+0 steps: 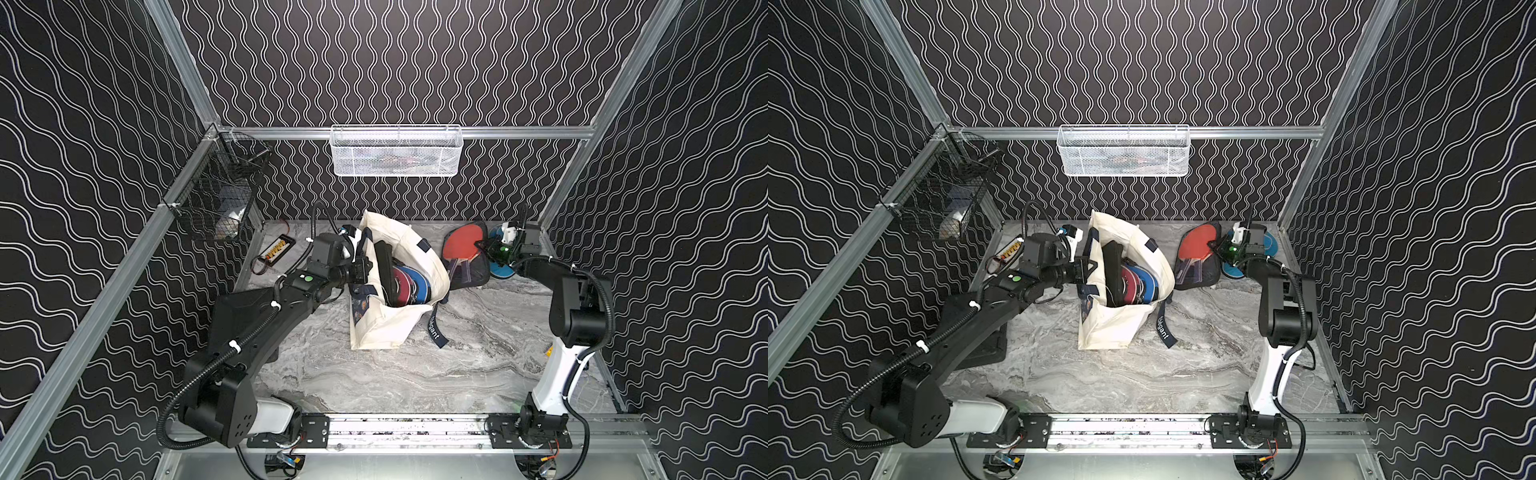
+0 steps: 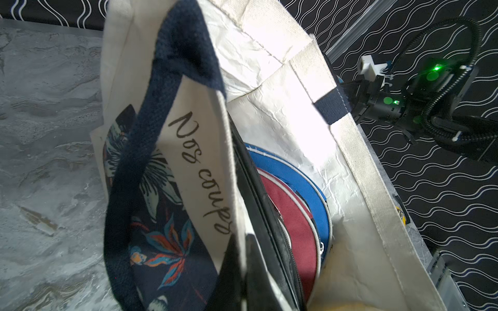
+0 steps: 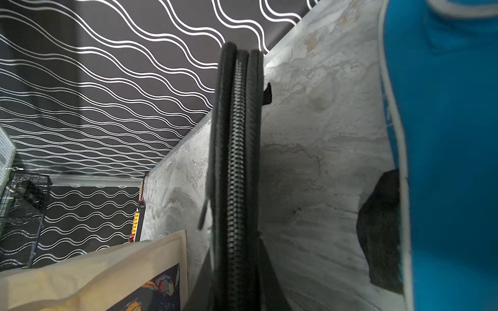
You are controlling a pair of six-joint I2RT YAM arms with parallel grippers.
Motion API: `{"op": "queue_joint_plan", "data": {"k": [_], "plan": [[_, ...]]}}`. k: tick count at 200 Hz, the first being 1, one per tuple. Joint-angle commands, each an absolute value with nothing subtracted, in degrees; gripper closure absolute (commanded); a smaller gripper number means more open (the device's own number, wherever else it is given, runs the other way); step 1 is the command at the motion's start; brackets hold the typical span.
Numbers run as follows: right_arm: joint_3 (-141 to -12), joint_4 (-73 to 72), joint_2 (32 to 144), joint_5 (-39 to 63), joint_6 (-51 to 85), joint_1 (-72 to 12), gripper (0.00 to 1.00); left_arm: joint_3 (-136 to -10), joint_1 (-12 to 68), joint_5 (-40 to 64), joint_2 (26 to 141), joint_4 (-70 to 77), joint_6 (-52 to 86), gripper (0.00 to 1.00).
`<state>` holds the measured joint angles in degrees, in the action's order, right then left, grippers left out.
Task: Remove the ping pong set from the canvas bag
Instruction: Place the ping pong set at the center of the board.
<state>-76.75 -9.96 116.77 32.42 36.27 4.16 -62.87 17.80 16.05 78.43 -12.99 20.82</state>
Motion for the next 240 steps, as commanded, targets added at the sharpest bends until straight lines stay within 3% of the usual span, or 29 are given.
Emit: {"op": "queue_joint_plan", "data": {"k": [1, 71, 116, 197, 220, 240], "plan": [[-78.3, -14.3, 119.0, 34.3, 37.8, 4.0, 0.90, -62.8, 17.9, 16.3, 78.1, -12.7, 19.8, 1.00], [-83.4, -11.9, 124.3, 34.1, 38.1, 2.8, 0.80, -62.9, 17.9, 16.5, 78.7, -12.6, 20.0, 1.00], [-83.9, -10.7, 125.4, 32.5, 39.6, 2.3, 0.60, -62.8, 17.9, 16.3, 78.7, -12.6, 20.0, 1.00], [-91.4, 8.7, 121.9, 20.9, 35.3, 1.7, 0.06, -62.9, 17.9, 16.5, 78.6, -12.5, 20.2, 1.00], [-94.4, 17.6, 119.3, 14.1, 34.4, 1.3, 0.03, -63.0, 17.9, 16.5, 78.6, -12.7, 19.9, 1.00], [-90.6, 17.1, 112.9, 11.7, 34.3, 0.6, 0.03, -63.2, 17.9, 16.4, 78.7, -12.7, 19.9, 1.00]]}}
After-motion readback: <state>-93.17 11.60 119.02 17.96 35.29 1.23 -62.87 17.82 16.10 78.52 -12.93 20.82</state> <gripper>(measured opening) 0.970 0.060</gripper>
